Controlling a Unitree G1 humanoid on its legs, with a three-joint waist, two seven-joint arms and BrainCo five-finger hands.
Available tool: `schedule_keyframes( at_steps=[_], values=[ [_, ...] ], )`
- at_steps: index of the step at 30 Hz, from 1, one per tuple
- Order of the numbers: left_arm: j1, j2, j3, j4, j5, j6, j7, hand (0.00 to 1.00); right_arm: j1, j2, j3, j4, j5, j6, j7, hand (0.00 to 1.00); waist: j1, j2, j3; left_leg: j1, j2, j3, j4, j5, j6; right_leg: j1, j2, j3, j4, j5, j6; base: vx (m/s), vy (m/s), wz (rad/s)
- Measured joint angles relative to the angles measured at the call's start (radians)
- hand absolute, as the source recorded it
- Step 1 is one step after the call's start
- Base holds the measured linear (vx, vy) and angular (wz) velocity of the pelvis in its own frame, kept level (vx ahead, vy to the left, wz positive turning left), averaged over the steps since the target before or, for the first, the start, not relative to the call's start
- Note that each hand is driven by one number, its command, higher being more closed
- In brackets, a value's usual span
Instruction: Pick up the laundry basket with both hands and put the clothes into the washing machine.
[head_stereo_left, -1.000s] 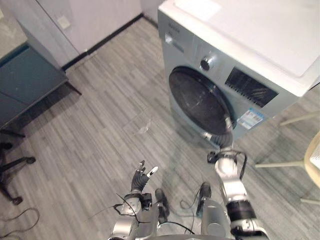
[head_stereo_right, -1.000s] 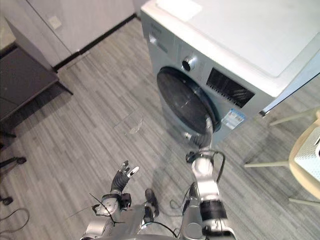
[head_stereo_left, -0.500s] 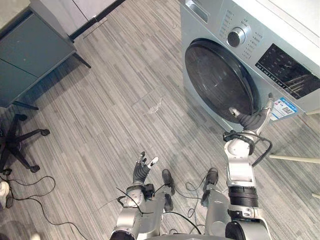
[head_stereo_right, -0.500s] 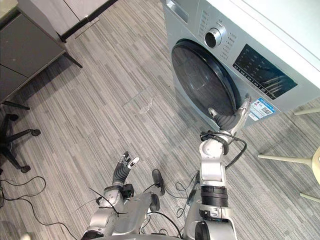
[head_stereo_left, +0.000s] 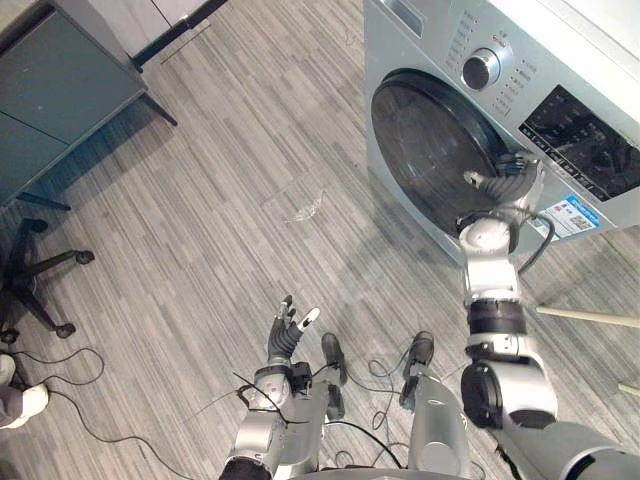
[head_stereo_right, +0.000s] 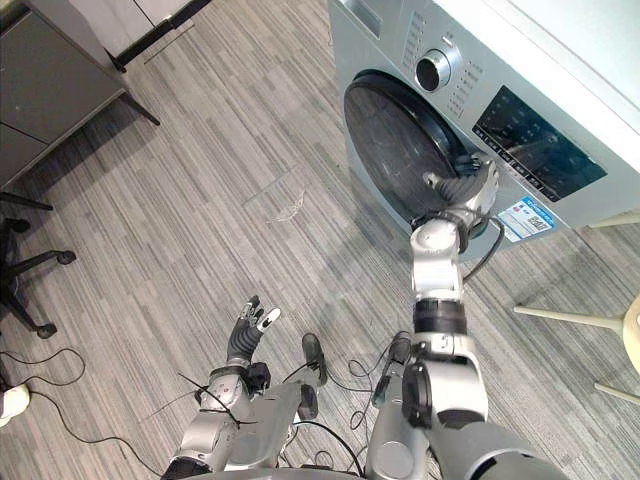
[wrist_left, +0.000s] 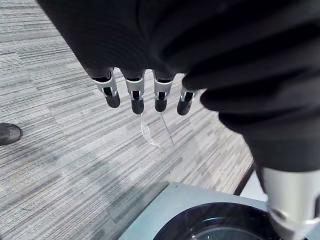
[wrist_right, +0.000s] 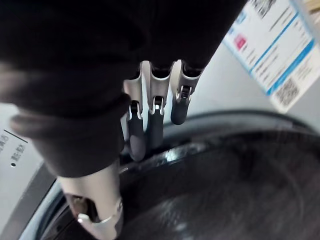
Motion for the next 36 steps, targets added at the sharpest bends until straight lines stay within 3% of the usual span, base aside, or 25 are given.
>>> schedule_keyframes(
  at_steps=[5, 6, 9, 14, 16, 20, 24, 30, 33, 36],
  values=[
    [-0.010, 0.003, 0.017, -0.007, -0.003, 0.009, -0.045, 0.00, -0.073, -0.088, -0.021, 0.187, 0.363, -0.094, 0.137, 0.00, 0.007, 0.012, 0.007, -0.001, 0.002, -0.001, 0.019, 0.000, 0.000, 0.032, 0.009, -0.001, -0.049, 0.032, -0.001, 0.02, 0.007, 0.00],
    [-0.009, 0.005, 0.017, -0.008, -0.003, 0.011, -0.062, 0.00, -0.094, -0.120, -0.004, 0.242, 0.488, -0.111, 0.200, 0.00, 0.008, 0.015, 0.008, -0.001, 0.002, 0.001, 0.022, 0.000, 0.000, 0.032, 0.010, 0.002, -0.053, 0.036, -0.001, -0.04, 0.026, -0.05],
    [0.004, 0.015, 0.015, -0.007, 0.001, 0.036, -0.128, 0.00, -0.099, -0.195, 0.160, 0.284, 0.781, -0.143, 0.423, 0.00, 0.007, 0.020, 0.018, -0.005, 0.009, 0.002, 0.022, 0.000, 0.001, 0.032, 0.022, 0.008, -0.072, 0.054, -0.008, -0.07, 0.013, -0.09],
    [0.033, 0.031, 0.007, -0.005, 0.001, 0.040, -0.175, 0.00, -0.003, -0.202, 0.374, 0.238, 1.011, -0.183, 0.585, 0.00, 0.004, 0.019, 0.019, -0.005, 0.032, 0.002, 0.021, -0.001, 0.001, 0.047, 0.052, 0.007, -0.108, 0.069, -0.022, -0.03, -0.032, -0.05],
    [0.036, 0.037, 0.002, 0.004, 0.002, 0.039, -0.193, 0.00, 0.119, -0.202, 0.512, 0.137, 1.109, -0.189, 0.645, 0.00, 0.001, 0.019, 0.019, 0.001, 0.045, 0.001, 0.021, -0.001, 0.001, 0.060, 0.068, 0.004, -0.123, 0.072, -0.027, 0.04, -0.036, -0.03],
    [0.043, 0.037, -0.002, 0.003, 0.002, 0.036, -0.194, 0.00, 0.290, -0.171, 0.658, 0.084, 1.149, -0.169, 0.722, 0.00, -0.015, 0.017, 0.018, 0.021, 0.054, 0.004, 0.020, -0.001, 0.001, 0.084, 0.079, 0.003, -0.137, 0.072, -0.027, 0.07, -0.007, -0.04],
    [0.033, 0.045, 0.000, -0.019, 0.005, 0.037, -0.193, 0.00, 0.383, -0.135, 0.656, 0.084, 1.185, -0.171, 0.734, 0.00, -0.020, 0.010, 0.014, 0.038, 0.053, 0.008, 0.017, -0.002, 0.000, 0.100, 0.080, 0.004, -0.141, 0.072, -0.027, 0.04, 0.017, -0.01],
    [-0.011, 0.092, 0.064, -0.177, 0.122, 0.008, -0.149, 0.00, 0.506, -0.041, 0.624, 0.095, 1.140, -0.196, 0.731, 0.00, -0.022, -0.043, -0.024, 0.057, 0.055, 0.010, 0.016, -0.003, -0.001, 0.124, 0.083, 0.005, -0.155, 0.074, -0.028, 0.00, 0.006, 0.00],
    [-0.074, 0.117, 0.094, -0.173, 0.233, -0.005, -0.080, 0.00, 0.540, 0.003, 0.626, 0.109, 1.085, -0.219, 0.708, 0.00, -0.030, -0.058, -0.034, 0.058, 0.055, 0.015, 0.016, -0.004, -0.002, 0.124, 0.083, 0.008, -0.159, 0.080, -0.029, 0.00, 0.030, -0.04],
    [-0.143, 0.161, 0.089, -0.085, 0.248, -0.029, -0.060, 0.00, 0.546, 0.026, 0.632, 0.115, 1.054, -0.229, 0.706, 0.00, -0.041, -0.060, -0.036, 0.051, 0.055, 0.031, 0.019, -0.005, -0.005, 0.113, 0.084, 0.023, -0.172, 0.095, -0.031, -0.01, 0.031, -0.14]
  ],
)
